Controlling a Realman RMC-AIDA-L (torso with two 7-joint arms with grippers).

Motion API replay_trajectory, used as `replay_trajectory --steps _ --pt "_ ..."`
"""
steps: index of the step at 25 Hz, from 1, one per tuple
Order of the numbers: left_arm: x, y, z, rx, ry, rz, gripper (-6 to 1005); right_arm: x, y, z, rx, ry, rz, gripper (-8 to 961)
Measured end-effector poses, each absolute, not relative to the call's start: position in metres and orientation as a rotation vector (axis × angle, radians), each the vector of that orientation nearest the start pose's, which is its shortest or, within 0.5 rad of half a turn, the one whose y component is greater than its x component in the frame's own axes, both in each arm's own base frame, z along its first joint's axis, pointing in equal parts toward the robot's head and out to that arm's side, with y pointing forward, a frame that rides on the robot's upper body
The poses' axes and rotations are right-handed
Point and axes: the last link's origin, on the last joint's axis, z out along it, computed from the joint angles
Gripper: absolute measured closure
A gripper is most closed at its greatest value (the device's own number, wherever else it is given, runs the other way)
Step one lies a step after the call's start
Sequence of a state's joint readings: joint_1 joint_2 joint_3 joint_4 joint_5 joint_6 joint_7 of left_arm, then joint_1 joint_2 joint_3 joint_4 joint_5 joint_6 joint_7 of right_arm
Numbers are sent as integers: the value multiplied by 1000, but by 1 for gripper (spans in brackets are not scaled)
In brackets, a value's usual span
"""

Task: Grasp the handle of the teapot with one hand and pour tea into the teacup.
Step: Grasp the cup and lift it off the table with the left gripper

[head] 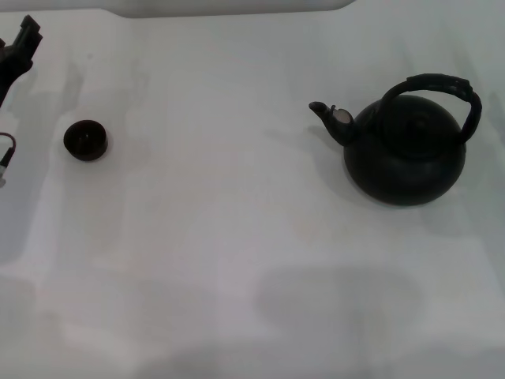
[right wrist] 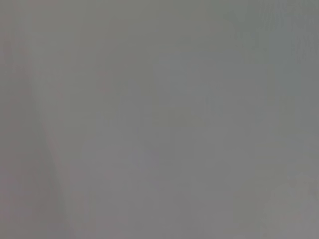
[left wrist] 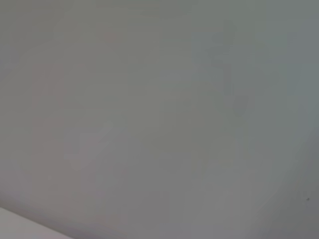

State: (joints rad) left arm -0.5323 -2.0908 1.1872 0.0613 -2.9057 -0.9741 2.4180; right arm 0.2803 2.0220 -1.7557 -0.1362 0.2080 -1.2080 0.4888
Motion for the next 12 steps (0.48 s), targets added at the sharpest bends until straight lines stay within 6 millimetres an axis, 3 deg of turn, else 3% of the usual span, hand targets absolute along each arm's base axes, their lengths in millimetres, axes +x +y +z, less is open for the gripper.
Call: replay_trajectory --steps 12 --pt "-346 358 -7 -1466 -1047 -892 274 381 286 22 -1544 738 781 112"
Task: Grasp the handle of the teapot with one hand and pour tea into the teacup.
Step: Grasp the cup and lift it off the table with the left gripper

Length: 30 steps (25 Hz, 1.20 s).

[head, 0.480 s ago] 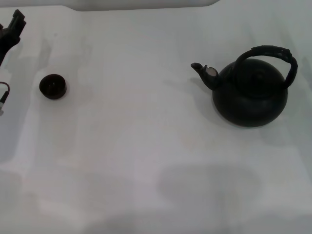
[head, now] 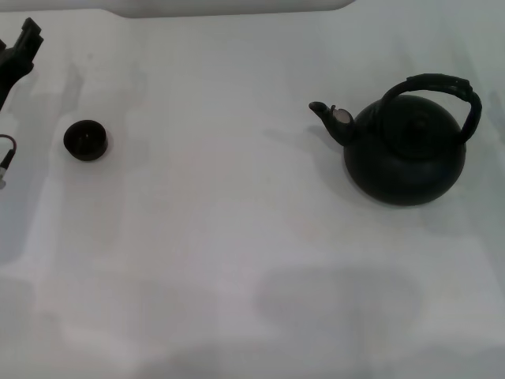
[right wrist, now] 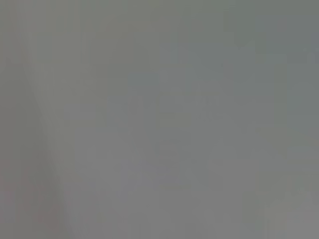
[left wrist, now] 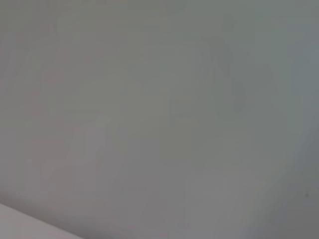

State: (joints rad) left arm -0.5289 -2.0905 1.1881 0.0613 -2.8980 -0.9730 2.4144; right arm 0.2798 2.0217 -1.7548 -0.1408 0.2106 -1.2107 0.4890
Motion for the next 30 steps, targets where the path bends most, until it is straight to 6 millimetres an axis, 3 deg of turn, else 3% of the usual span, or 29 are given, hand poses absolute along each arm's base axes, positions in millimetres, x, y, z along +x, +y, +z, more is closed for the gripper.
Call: replay_trajectory --steps 6,16,24,30 --pt "-336 382 -11 -1615 -1159 -829 273 382 285 22 -1539 742 779 112" --pt "-284 421 9 -2020 -1157 -610 272 382 286 23 -1535 745 777 113" --pt "-259 425 17 -2173 -1116 -241 266 382 291 26 -1522 741 777 113" --pt "-253 424 8 -2226 -1110 -30 263 381 294 25 -1528 742 768 113"
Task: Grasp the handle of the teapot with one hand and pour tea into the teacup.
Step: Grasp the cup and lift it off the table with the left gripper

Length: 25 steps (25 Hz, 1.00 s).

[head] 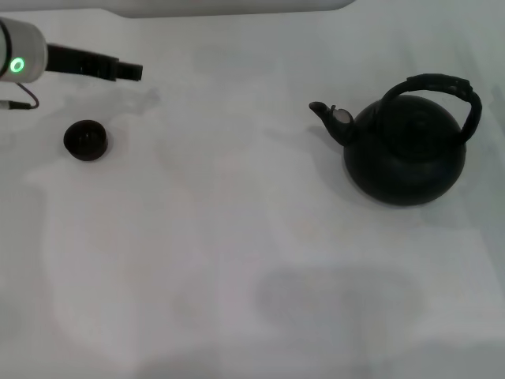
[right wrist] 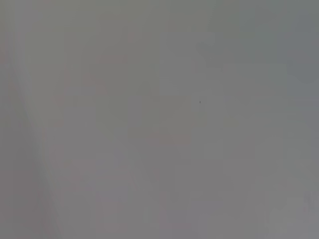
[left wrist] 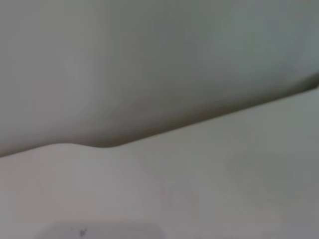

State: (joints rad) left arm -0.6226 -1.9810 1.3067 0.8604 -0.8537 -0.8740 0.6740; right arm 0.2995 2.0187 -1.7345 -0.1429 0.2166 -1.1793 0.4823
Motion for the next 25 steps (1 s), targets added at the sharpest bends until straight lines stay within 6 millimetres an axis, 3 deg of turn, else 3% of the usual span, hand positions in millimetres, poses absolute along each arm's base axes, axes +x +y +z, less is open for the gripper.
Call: replay_trajectory --steps 12,25 --pt "-239 423 0 -2286 -1089 97 260 385 292 25 -1519 754 754 113" --pt "-254 407 1 -2287 -1114 255 257 387 291 27 -1500 761 756 113"
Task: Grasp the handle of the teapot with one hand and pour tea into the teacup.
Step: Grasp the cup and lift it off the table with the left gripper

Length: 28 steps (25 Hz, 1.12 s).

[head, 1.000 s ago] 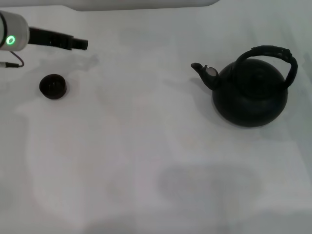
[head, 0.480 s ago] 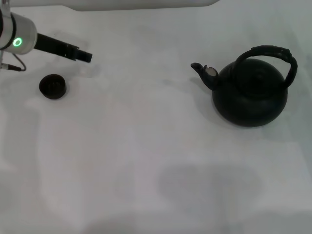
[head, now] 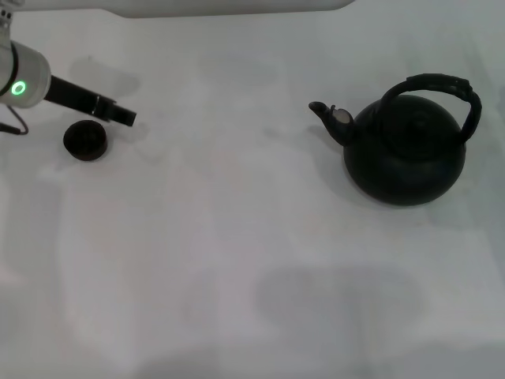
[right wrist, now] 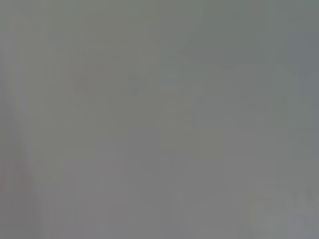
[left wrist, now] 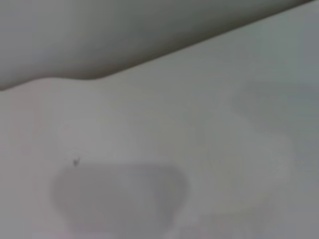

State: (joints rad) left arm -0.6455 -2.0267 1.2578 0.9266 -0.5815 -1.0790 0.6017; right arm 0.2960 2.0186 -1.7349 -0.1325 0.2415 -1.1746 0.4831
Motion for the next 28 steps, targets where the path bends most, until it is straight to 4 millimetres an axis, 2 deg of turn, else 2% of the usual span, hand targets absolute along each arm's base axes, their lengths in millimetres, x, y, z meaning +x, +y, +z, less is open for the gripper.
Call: replay_trajectory --steps 9,28 --pt "-264 405 6 -2247 -1140 294 258 388 291 29 -1476 773 762 113" --pt "-265 395 6 -2264 -1163 372 263 390 290 28 -1476 776 751 113"
